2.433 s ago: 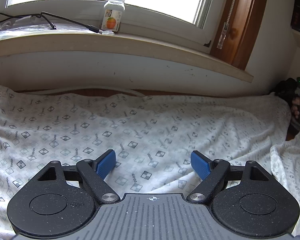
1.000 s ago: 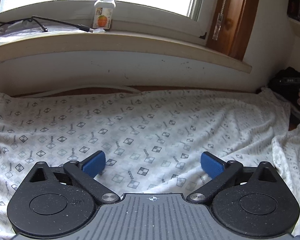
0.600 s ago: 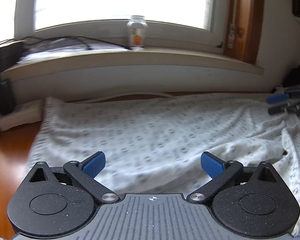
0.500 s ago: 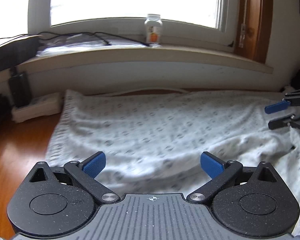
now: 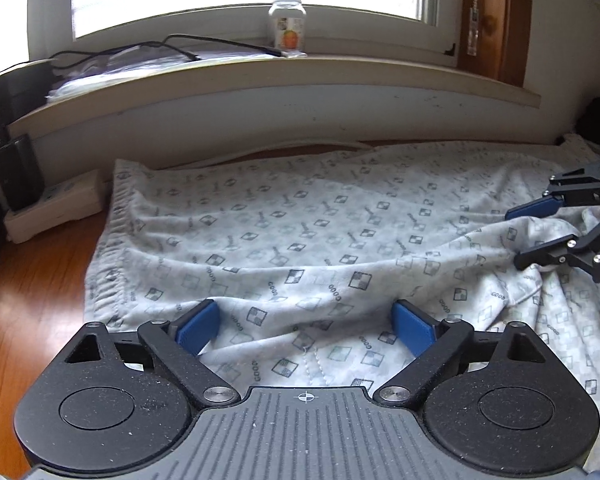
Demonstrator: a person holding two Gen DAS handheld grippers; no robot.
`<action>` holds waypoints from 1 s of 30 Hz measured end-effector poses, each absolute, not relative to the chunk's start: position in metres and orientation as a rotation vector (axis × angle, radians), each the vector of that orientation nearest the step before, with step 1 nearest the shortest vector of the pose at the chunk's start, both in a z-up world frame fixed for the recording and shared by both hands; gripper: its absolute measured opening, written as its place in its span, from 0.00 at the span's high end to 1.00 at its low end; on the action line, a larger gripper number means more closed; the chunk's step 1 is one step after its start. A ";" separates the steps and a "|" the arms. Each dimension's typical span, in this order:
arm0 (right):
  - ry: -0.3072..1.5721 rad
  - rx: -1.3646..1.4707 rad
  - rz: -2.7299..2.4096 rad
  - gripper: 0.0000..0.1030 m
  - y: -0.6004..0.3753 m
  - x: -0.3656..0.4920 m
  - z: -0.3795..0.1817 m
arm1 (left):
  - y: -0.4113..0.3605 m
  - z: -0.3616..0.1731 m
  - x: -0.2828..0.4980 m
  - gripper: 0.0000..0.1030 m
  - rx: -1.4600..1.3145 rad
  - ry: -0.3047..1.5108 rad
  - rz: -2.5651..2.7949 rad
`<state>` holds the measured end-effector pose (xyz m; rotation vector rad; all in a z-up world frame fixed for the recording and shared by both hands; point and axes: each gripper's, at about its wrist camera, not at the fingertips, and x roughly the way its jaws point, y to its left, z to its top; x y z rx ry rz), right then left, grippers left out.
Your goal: Fold clothes
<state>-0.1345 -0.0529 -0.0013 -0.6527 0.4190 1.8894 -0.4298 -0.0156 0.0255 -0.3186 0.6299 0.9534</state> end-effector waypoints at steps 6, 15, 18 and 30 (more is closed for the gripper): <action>0.414 -0.620 1.832 0.47 -0.056 -0.115 -0.007 | -0.009 0.022 -0.413 0.04 -0.315 0.639 0.924; 0.378 -0.655 1.778 0.43 -0.054 -0.128 0.009 | -0.022 0.049 -0.473 0.03 -0.360 0.515 0.972; 0.336 -0.633 1.831 0.43 -0.051 -0.157 0.025 | -0.026 0.057 -0.521 0.01 -0.349 0.507 1.042; 0.318 -0.743 2.087 0.54 0.012 -0.331 0.013 | -0.026 0.033 -0.613 0.02 -0.432 0.478 1.116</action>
